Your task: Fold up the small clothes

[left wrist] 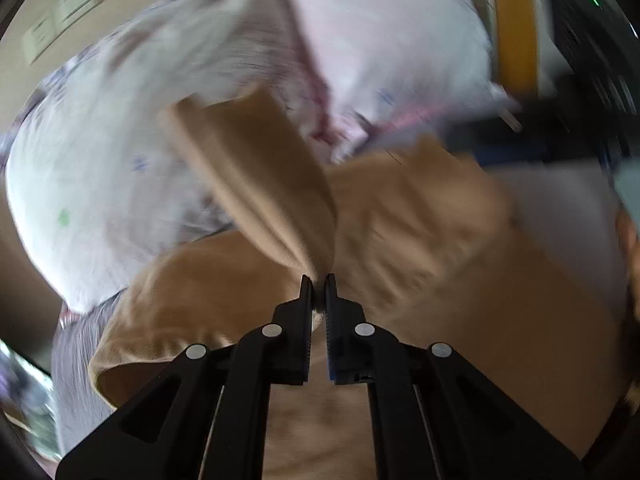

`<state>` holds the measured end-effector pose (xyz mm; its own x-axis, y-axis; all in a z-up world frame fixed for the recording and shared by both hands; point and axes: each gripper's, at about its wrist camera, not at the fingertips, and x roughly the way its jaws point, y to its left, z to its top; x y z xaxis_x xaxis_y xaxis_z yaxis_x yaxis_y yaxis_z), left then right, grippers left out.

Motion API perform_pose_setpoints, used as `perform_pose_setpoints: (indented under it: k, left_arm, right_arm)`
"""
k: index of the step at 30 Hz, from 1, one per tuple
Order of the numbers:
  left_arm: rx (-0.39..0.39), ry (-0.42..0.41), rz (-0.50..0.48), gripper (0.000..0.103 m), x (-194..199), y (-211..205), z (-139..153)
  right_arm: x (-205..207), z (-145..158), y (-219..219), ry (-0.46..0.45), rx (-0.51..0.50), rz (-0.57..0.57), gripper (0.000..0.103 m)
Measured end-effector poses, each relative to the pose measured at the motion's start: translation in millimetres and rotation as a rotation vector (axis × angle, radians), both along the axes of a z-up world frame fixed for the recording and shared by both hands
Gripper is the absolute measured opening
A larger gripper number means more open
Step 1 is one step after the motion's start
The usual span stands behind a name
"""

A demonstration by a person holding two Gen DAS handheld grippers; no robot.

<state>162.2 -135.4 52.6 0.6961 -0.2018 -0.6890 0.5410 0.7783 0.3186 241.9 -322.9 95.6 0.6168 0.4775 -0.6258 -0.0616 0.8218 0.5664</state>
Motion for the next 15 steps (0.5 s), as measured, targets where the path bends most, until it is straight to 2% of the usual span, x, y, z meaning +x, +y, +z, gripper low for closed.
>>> perform_pose_setpoints:
  k: [2, 3, 5, 7, 10, 12, 14, 15]
  left_arm:
    - [0.132, -0.052, -0.063, 0.006, -28, -27, -27]
    - [0.145, -0.063, -0.072, 0.008, -38, -28, -31]
    - [0.091, -0.043, -0.077, 0.019, -53, -10, -25]
    - [0.044, -0.060, -0.045, 0.049, -56, 13, -13]
    - [-0.016, -0.114, 0.105, 0.058, -38, 62, 8]
    - [-0.096, -0.072, 0.239, 0.061, -11, 100, 17]
    - [-0.198, 0.009, 0.351, 0.063, 15, 138, 16]
    - [-0.217, 0.035, 0.380, 0.063, 21, 148, 13]
  right_arm:
    - [8, -13, -13, 0.060, -0.002, -0.022, 0.068]
    - [11, -18, -18, 0.086, 0.000, -0.017, 0.066]
    - [19, -30, -24, 0.140, -0.006, -0.009, 0.052]
    - [28, -39, -24, 0.179, -0.042, -0.004, 0.046]
    - [31, -44, -24, 0.194, -0.105, -0.031, 0.034]
    - [30, -46, -21, 0.183, -0.137, -0.024, 0.034]
    - [29, -49, -8, 0.190, -0.218, 0.007, 0.034]
    - [28, -52, -2, 0.196, -0.255, 0.030, 0.032]
